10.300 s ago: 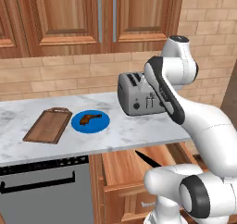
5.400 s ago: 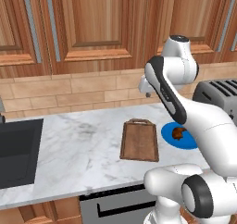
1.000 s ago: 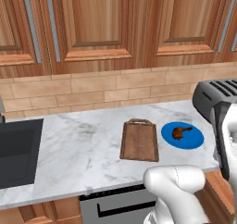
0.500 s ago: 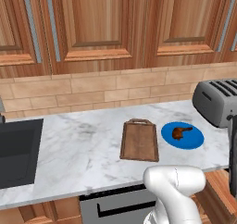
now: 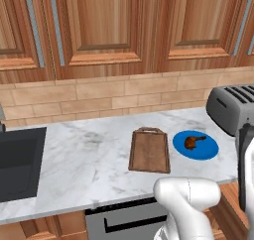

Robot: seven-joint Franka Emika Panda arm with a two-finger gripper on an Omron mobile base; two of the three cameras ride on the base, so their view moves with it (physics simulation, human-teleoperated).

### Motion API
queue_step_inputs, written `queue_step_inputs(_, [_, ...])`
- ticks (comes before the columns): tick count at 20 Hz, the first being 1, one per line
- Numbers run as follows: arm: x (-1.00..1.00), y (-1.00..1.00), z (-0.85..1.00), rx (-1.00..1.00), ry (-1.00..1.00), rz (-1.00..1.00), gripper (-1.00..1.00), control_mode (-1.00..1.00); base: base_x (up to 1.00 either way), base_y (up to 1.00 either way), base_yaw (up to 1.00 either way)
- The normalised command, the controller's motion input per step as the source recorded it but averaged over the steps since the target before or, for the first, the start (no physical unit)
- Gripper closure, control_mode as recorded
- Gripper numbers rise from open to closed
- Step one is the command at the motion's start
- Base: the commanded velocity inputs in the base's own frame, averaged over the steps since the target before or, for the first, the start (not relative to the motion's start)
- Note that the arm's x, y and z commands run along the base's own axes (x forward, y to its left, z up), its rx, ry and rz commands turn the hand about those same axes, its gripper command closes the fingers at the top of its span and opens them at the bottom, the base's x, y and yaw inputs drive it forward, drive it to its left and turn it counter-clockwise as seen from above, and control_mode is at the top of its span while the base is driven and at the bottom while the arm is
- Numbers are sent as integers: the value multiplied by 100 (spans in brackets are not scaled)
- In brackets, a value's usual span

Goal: Pick up the knife from the drawer and place it on the cutting board. Then place the meat from the plate to the cutting board.

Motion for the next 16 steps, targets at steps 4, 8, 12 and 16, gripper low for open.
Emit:
queue_step_inputs(4, [31,-27,-54,-4,7,-5,-100,-100,0,0,0])
queue_step_inputs(8, [37,-23,-56,-7,8,-6,-100,-100,0,0,0])
queue_step_inputs(12, [38,-47,-37,-1,8,-2,-100,-100,0,0,0])
queue_step_inputs(16, [32,-65,-27,0,6,0,-100,-100,0,0,0])
